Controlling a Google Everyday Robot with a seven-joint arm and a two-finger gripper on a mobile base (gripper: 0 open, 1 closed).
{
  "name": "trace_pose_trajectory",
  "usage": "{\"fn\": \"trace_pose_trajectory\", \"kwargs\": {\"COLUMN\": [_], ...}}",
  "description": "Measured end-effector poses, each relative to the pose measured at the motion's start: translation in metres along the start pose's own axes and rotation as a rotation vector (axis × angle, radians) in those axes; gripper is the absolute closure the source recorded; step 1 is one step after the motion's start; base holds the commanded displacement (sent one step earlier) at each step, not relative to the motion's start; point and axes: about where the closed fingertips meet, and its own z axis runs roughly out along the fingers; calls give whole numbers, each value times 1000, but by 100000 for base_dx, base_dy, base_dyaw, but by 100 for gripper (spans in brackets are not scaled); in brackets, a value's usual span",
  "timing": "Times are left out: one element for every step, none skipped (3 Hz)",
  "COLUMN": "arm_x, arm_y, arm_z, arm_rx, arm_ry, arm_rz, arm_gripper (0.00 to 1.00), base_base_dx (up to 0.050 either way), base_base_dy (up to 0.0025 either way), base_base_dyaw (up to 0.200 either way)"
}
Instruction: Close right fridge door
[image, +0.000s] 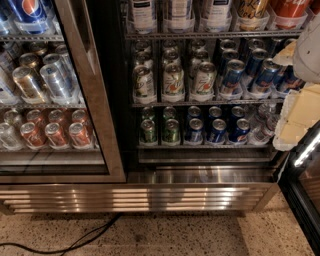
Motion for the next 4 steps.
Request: {"fn": "trace_pose_trajectory", "kwargs": {"arm_x": [0, 0, 0, 0], "arm_y": [0, 0, 0, 0], "arm_z": [0, 0, 0, 0], "arm_rx": [0, 0, 0, 0], "arm_ry": [0, 0, 0, 0], "arm_rz": [0, 0, 0, 0], "arm_gripper": [0, 0, 0, 0], "base_base_dx": [-5000, -5000, -5000, -5002], "base_base_dy": [-1, -1, 0, 3], "base_base_dyaw": [3, 7, 1, -21]}}
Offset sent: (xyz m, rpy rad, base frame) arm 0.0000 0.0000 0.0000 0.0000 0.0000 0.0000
